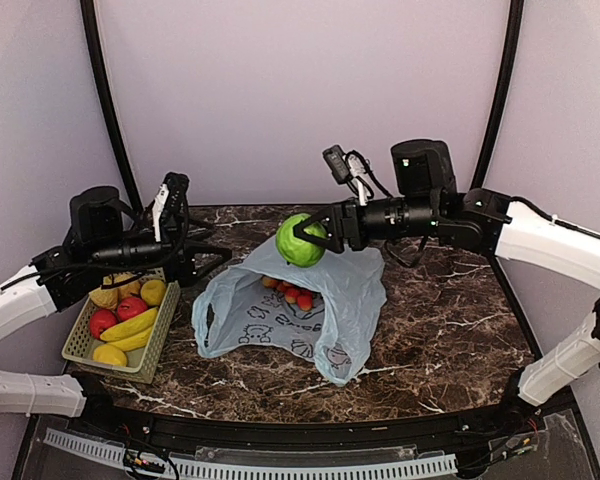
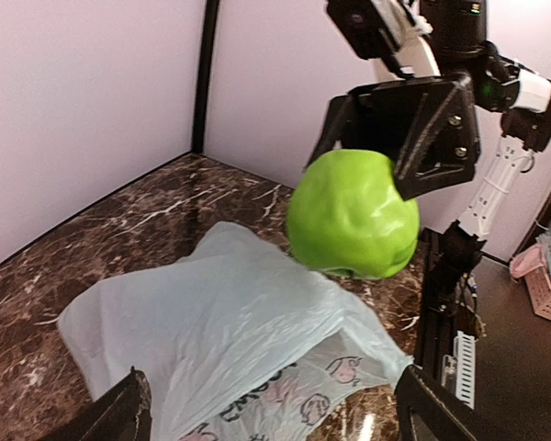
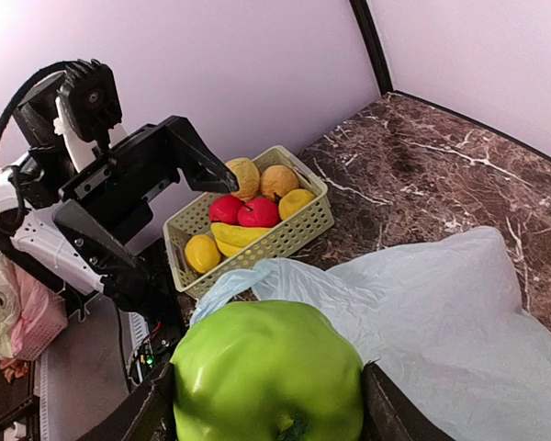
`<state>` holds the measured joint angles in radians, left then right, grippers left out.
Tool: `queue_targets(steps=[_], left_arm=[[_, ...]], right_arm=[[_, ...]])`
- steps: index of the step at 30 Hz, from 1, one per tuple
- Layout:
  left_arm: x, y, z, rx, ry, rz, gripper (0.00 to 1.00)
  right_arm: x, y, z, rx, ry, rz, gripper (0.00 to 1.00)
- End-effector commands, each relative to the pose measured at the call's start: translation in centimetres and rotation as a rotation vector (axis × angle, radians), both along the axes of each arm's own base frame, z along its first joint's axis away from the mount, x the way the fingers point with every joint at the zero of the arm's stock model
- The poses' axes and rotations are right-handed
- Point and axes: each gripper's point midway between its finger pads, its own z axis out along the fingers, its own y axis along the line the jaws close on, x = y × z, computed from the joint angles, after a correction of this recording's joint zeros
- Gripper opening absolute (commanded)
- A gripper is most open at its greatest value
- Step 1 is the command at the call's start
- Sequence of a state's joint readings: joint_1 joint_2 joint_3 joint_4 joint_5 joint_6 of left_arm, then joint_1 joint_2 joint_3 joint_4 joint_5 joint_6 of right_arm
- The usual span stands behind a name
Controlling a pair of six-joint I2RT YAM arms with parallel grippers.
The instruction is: Untie the knot of the plastic bag and take out the fruit
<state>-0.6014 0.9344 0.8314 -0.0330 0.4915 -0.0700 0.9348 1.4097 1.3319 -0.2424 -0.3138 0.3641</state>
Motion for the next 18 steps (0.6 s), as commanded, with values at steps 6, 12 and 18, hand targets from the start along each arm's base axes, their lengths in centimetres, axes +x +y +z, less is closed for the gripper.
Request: queue_targets(steps=[6,12,18], left_arm=[[-3.9,-7.9,2.7,-0.068,0.000,-0.223,0.93],[-3.6,-9.6,3.0,-0.089,0.027,-0.232,0.94],[-3.3,-10.2,3.1,-0.109,0.050,-0.234,0.96]], right_arm=[[-3.6,0.9,3.3,0.169,0.010,0.204,0.41],[-4.5,1.0,2.9,0.175,0.031,0.255,0.41],[-4.8,1.2,2.3,0.166,0.046,0.272,0.41]])
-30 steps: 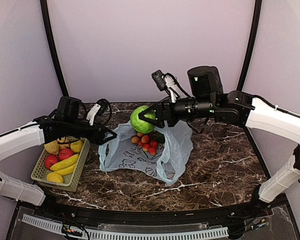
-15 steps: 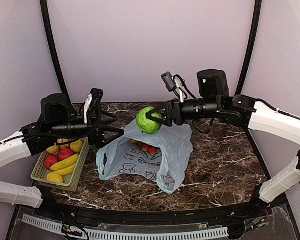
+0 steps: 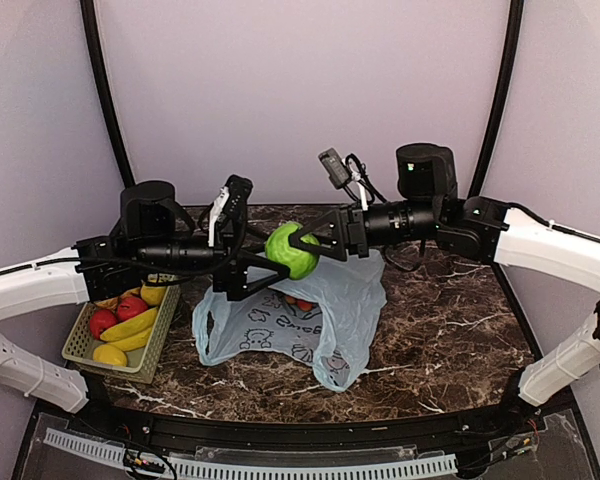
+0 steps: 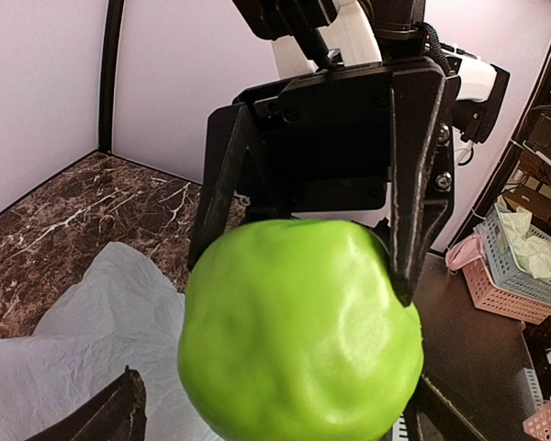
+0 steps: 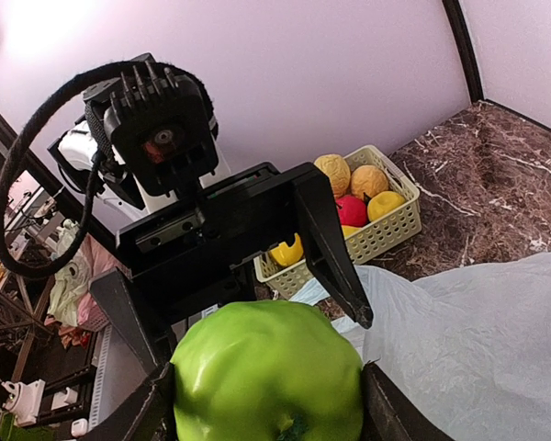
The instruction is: Untie the knot of the plastic bag and take out the fruit
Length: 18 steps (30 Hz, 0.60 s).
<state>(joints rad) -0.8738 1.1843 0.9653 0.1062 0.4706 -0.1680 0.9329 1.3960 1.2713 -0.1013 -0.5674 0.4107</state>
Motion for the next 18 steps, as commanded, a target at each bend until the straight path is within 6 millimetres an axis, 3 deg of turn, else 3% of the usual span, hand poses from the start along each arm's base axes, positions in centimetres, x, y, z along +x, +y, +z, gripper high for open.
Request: queue_targets(steps=[1,18], left_arm=[[0.10,-0.59,2.32,-0.067,-0.009,-0.005,0.96],[-0.08,-1.12,2.96,-0.101,0.024,-0.030,0.95]], right_arm=[[-0.94,0.01,0.90,0.039,0.000,0.044,0.41],[-1.00,0.33,0.21,0.019,0.015,0.055,0.41]])
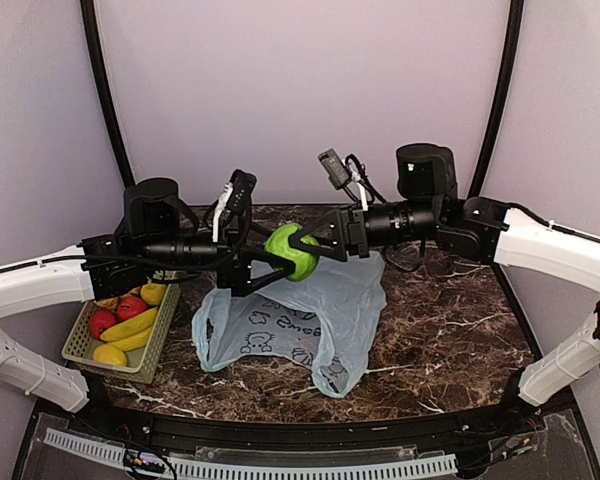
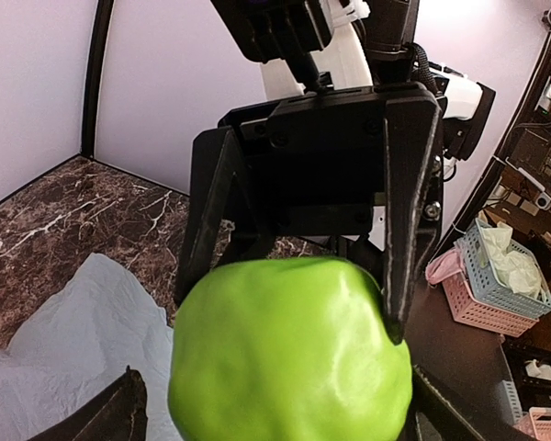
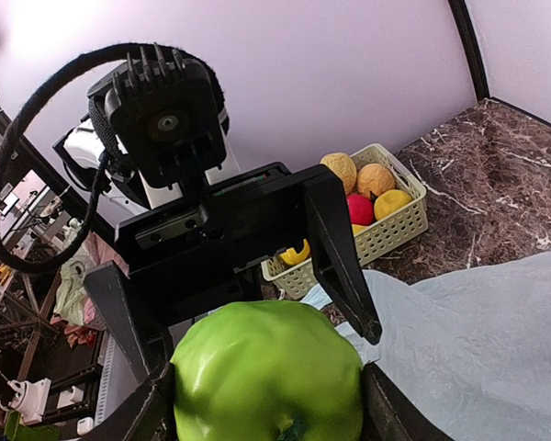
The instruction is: Untie the knot of the plastic bag and take out the fruit
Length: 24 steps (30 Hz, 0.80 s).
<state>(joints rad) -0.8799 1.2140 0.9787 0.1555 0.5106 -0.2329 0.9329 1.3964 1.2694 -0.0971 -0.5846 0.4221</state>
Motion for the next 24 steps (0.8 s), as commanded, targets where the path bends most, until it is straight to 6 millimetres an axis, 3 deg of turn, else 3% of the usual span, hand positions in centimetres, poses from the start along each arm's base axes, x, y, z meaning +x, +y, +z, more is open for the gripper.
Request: queue_targets(steps=[1,5,13,20,24], left_arm=[[0.28,-0.20,2.32,-0.061,-0.021,0.008,0.95],[0.20,-0.32,2.28,-0.064,-0.015,0.000,0.94],[0.05,-0.53,2.04,-0.062,-0.004,-0.015,0.76],[0.02,-0.54,1.71,-0.053,-0.001,-0.019,0.62],[0.13,-0.42,1.38,-0.038,0.008,-0.008,0.57]], right_arm=[[-0.72,0.31,0.18,0.015,0.000,0.041,0.42],[-0.68,0.35,0.09,0.011,0.001,0.041,0.42],[-0.58,0.32,-0.06,0.005,-0.001,0.035,0.45],[-0.39,0.13,-0.08,0.002,-0.008,0.018,0.63],[-0.20,-0.17,0.13,0.004,-0.021,-0.005,0.81]])
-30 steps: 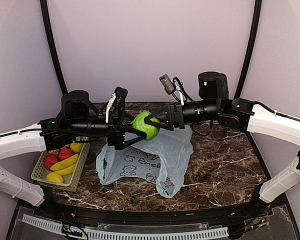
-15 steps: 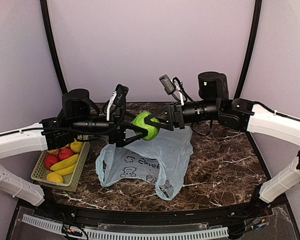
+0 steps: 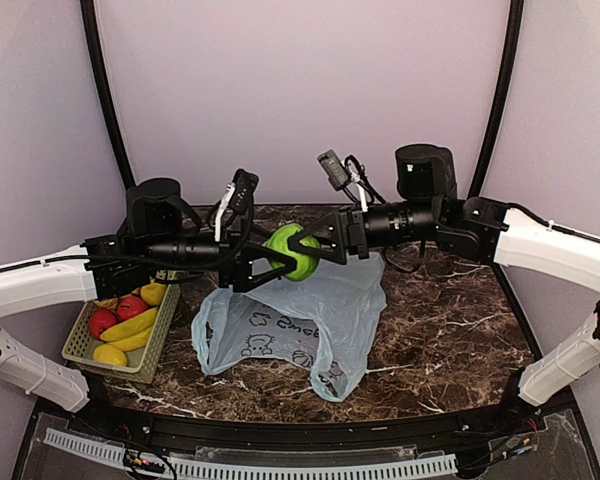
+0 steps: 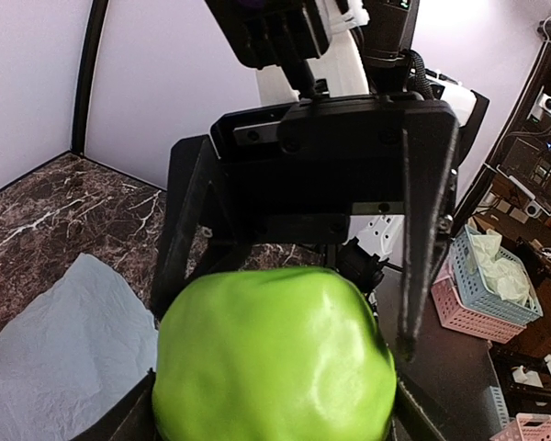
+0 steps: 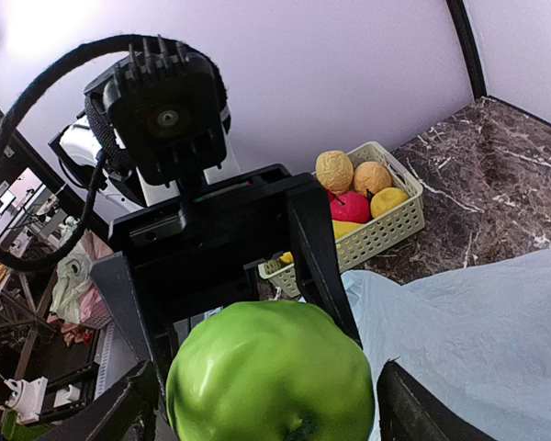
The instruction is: Untie the knot of the plastic bag and take out the fruit
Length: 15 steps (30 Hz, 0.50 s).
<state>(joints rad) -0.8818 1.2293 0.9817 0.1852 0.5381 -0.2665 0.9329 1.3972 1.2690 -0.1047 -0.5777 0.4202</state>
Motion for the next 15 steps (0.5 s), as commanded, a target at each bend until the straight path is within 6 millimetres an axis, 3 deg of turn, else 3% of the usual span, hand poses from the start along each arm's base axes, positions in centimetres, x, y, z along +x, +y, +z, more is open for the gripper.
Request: queue_targets(steps=[1,5,9,11,15], left_arm=[[0.4,0.2,1.1,-0.013,-0.015,0.020,0.56],[0.3,1.1,0.3,0.038,0.003,0.058,0.55],[0.2,3.0,-1.1,0.123,0.038,0.118,0.54],[0.2,4.2,-2.1,0.182,0.056,0.161,0.54],[1.4,8.5,-5.1,0.358,0.097,0.315,0.53]], right_arm=[[-0.1,-0.3,0.4,0.012,-0.028,-0.013,0.85],[0.7,-1.6,0.8,0.014,-0.057,-0.101,0.97],[1.8,-3.1,0.4,0.004,-0.070,-0.194,0.99],[2.2,-3.7,0.2,-0.003,-0.079,-0.236,0.99],[3.1,-4.5,-1.5,-0.066,-0.083,-0.303,0.99]])
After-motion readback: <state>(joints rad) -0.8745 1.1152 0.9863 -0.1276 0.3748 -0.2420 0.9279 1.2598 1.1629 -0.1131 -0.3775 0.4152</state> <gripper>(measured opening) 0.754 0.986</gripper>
